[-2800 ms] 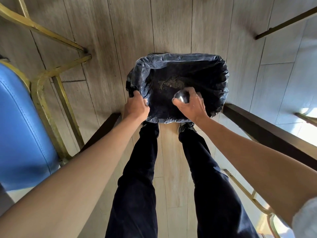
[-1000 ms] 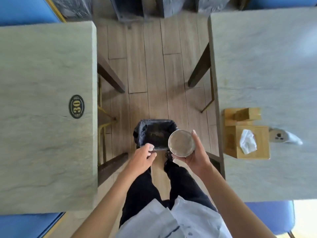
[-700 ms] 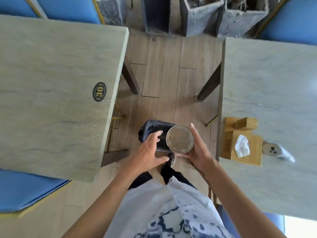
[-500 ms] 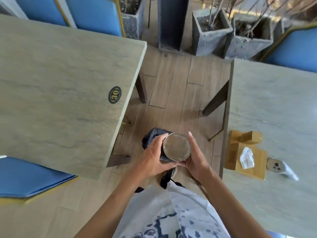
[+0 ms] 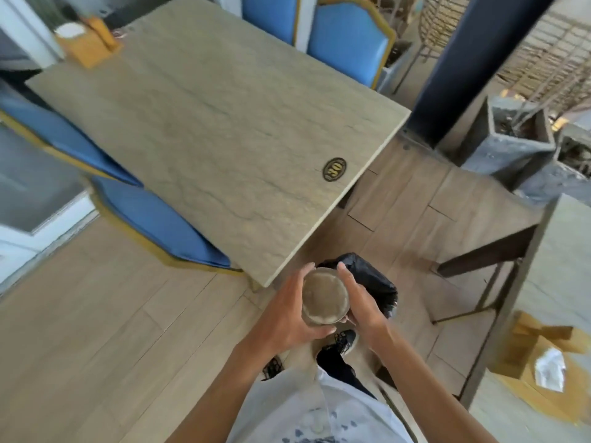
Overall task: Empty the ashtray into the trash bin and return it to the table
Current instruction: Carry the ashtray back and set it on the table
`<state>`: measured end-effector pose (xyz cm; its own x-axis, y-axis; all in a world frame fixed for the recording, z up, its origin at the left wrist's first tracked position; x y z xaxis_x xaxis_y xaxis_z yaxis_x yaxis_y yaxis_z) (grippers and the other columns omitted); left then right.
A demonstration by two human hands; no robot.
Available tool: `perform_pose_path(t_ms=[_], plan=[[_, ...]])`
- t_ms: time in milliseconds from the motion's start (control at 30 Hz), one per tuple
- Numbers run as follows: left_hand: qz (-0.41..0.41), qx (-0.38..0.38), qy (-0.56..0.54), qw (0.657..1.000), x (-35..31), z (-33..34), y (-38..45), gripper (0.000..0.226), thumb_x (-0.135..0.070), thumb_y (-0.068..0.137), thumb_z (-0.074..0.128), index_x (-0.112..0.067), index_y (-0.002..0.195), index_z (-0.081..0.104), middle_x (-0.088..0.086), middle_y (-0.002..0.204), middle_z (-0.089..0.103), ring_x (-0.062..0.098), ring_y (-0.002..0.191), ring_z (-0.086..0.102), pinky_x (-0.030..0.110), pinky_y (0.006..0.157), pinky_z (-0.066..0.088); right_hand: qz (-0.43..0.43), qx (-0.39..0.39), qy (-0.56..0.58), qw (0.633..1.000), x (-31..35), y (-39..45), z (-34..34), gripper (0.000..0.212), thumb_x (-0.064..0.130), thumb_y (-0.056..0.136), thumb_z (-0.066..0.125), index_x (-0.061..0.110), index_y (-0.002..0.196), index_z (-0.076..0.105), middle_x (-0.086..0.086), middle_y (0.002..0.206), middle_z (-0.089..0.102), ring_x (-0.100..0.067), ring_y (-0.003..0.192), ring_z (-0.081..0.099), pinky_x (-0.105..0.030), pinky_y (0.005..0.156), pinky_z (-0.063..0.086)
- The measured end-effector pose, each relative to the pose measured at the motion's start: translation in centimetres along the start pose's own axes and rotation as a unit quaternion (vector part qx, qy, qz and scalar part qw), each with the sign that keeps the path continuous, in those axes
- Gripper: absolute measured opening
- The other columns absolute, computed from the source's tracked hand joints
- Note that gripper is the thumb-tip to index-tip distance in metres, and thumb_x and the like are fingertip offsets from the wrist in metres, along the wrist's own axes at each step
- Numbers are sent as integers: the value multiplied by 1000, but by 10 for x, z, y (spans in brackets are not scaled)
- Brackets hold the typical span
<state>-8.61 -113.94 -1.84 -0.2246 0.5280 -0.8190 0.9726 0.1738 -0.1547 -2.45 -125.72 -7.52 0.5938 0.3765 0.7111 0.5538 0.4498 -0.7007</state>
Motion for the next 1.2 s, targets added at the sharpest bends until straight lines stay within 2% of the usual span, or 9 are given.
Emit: perform_pose_path(t_ms=[67, 167, 267, 367, 467, 533, 633, 767, 1200], plan=[[-11, -22, -5, 1000, 19, -26, -22, 118, -60, 58, 86, -30, 151, 20, -18, 147, 36, -1, 136, 39, 22, 109, 42, 10, 20, -35, 999, -2, 1, 38, 81, 83, 90, 43, 11, 65, 69, -9, 60, 61, -24, 58, 55, -27, 63, 46], [-31, -53, -16, 998, 47, -64, -52, 117, -58, 58, 87, -32, 151, 21, -19, 145, 38, -1, 135, 40, 23, 107, 45, 31, 16, -70, 997, -10, 6, 87, 78, 85, 88, 45, 17, 92, 83, -10, 93, 82, -27, 91, 76, -37, 90, 60], [-47, -89, -23, 995, 70, -102, -78, 115, -62, 55, 85, -33, 149, 26, -18, 144, 41, 1, 133, 43, 26, 105, 46, 19, 33, -76, 996, -6, 8, 139, 72, 89, 78, 49, 28, 91, 86, 0, 95, 84, -18, 96, 77, -33, 88, 62], [-66, -126, -20, 990, 89, -137, -102, 111, -61, 52, 87, -34, 145, 33, -19, 140, 46, 2, 129, 47, 29, 102, 48, 13, 36, -80, 996, -2, 9, 180, 80, 87, 82, 51, 18, 107, 83, -19, 114, 79, -36, 114, 72, -40, 93, 57], [-86, -166, -12, 982, 106, -168, -121, 108, -61, 50, 88, -37, 141, 35, -21, 135, 47, 1, 125, 49, 26, 100, 50, 8, 46, -94, 994, 5, 16, 213, 79, 86, 83, 51, 13, 92, 79, -26, 97, 74, -40, 96, 72, -48, 93, 58], [-92, -187, 1, 978, 118, -186, -128, 108, -64, 49, 87, -38, 140, 35, -22, 136, 47, 3, 126, 49, 27, 99, 50, 3, 46, -105, 993, 13, 25, 229, 66, 77, 93, 48, 19, 76, 75, -12, 76, 65, -25, 74, 63, -36, 73, 57], [-107, -207, 12, 973, 136, -211, -134, 110, -64, 49, 87, -38, 142, 33, -23, 135, 45, 4, 126, 48, 29, 99, 50, -40, 57, -158, 985, 38, 38, 251, 64, 58, 107, 40, 10, 81, 73, -4, 63, 63, -13, 54, 55, -25, 52, 40], [-112, -210, 13, 971, 156, -247, -124, 108, -64, 51, 86, -39, 141, 33, -24, 133, 45, 4, 125, 48, 30, 98, 51, -53, 53, -168, 983, 57, 71, 268, 59, 49, 108, 45, 2, 99, 80, -6, 77, 75, -11, 59, 66, -24, 53, 43], [-73, -108, 20, 991, 211, -373, 7, 105, -66, 51, 85, -41, 137, 30, -24, 130, 40, -3, 122, 45, 22, 95, 49, -47, -73, -86, 993, 127, 228, 306, 31, 20, 109, 54, -3, 106, 74, -4, 79, 71, -14, 65, 62, -22, 56, 47]])
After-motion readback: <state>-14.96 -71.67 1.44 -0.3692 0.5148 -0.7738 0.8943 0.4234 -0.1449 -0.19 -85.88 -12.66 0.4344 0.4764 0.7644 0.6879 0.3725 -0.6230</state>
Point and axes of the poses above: each hand's wrist, its own y-axis towards the middle knuckle, its own z-axis out of the palm, x = y × z, the point moved 10 cm from there along y, towards the middle knuckle
